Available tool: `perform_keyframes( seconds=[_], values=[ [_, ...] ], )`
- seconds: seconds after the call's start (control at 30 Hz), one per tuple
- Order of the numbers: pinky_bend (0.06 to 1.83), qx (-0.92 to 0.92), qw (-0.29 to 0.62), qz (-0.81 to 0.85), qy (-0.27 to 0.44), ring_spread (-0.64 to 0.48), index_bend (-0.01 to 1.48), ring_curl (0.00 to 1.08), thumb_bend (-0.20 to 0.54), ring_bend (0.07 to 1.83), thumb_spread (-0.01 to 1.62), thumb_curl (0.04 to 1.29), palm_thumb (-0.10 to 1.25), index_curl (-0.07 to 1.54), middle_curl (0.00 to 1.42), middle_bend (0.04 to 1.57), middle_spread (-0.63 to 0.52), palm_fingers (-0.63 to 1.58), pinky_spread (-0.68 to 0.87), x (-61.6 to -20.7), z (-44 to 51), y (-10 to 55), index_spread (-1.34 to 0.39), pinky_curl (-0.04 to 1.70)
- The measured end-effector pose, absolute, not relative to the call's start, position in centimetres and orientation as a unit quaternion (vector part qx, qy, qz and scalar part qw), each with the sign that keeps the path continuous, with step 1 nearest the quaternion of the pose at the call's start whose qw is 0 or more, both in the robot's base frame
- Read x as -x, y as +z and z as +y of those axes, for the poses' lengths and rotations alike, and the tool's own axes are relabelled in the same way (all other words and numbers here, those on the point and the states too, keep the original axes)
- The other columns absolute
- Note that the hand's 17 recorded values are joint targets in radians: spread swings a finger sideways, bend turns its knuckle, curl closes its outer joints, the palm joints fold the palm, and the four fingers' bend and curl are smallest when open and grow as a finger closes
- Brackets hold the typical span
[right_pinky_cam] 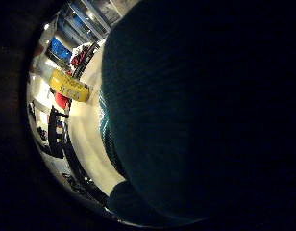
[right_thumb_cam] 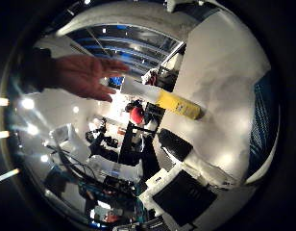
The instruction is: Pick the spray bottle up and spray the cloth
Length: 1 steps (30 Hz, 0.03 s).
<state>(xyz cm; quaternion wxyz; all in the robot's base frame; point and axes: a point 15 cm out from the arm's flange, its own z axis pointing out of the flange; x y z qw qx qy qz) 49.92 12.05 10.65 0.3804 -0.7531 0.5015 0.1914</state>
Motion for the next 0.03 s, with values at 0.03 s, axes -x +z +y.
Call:
perform_keyframes(
  seconds=[0.03],
  values=[
    [0.37, 0.753, 0.381, 0.501, 0.19, -0.05, 0.17, 0.24, -0.025, 0.38, 1.01, 0.32, 0.64, 0.3, 0.32, 0.19, -0.05, 0.21, 0.39, -49.92, 12.01, 10.82, -0.44, 0.35]
  ],
)
